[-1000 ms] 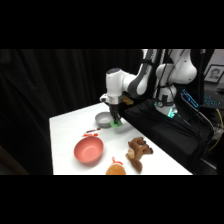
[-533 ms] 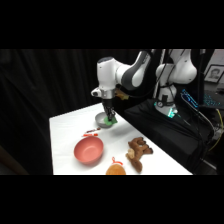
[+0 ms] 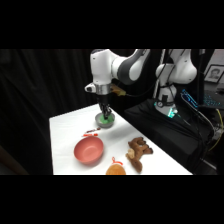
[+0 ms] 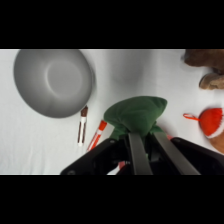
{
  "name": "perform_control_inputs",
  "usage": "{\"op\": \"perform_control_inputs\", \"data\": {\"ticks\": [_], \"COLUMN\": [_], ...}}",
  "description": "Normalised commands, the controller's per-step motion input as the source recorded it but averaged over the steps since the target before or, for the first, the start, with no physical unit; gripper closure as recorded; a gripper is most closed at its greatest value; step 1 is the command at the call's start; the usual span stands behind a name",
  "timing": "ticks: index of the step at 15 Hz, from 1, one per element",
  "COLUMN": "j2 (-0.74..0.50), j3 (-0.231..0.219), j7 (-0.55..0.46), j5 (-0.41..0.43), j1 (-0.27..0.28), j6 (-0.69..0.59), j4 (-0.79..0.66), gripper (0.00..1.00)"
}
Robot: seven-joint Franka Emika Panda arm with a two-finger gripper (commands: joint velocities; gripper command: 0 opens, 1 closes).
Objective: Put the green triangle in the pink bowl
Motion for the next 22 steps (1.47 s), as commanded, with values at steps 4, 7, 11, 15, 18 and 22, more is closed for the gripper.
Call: {"op": "perform_control_inputs", "data": {"ticks": [4, 7, 11, 15, 18, 22], "j2": [0.17, 0.27, 0.30, 0.30, 0.30, 0.28], "j3": [0.039, 0.022, 0.019, 0.015, 0.012, 0.017], "j7": [0.13, 0.07, 0.05, 0.05, 0.04, 0.00], "j5": [-0.043, 0.010, 0.044, 0.047, 0.067, 0.101], "j1": [0.058, 0.047, 0.054, 0.059, 0.041, 0.012], "j6": [-0.29, -0.26, -0.24, -0.22, -0.14, -0.07], "j4": [0.44, 0.50, 0.53, 0.50, 0.46, 0.39], "gripper": [0.94, 0.94, 0.94, 0.94, 0.94, 0.94]}}
